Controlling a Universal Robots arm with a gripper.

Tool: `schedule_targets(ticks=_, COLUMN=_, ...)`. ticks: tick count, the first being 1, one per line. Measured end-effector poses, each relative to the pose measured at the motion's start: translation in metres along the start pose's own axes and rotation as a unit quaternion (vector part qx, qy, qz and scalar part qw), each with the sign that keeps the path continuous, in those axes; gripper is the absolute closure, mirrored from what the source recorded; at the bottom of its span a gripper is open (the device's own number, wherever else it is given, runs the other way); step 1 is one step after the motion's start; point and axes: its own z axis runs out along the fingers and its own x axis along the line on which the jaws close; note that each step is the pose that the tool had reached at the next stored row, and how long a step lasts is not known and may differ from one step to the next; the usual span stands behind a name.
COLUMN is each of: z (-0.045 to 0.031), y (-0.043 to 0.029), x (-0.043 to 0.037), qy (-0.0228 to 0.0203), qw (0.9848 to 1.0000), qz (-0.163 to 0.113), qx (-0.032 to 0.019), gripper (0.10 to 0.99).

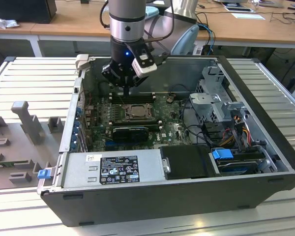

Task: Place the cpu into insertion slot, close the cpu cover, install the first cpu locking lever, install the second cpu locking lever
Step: 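Install the first cpu locking lever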

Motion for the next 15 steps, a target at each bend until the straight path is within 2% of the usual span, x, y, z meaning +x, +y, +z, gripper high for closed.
schedule_targets(ticks=6, z=0.0008, y=0.0000, x=0.0027, qy=0.0000, qw=1.0000, qz=0.000, qx=-0.0001, gripper=0.980)
schedule_targets(ticks=15, z=0.0024, y=-0.0002, x=0.0113, qy=0.0000, qw=1.0000, qz=0.000, qx=-0.0003, gripper=0.980)
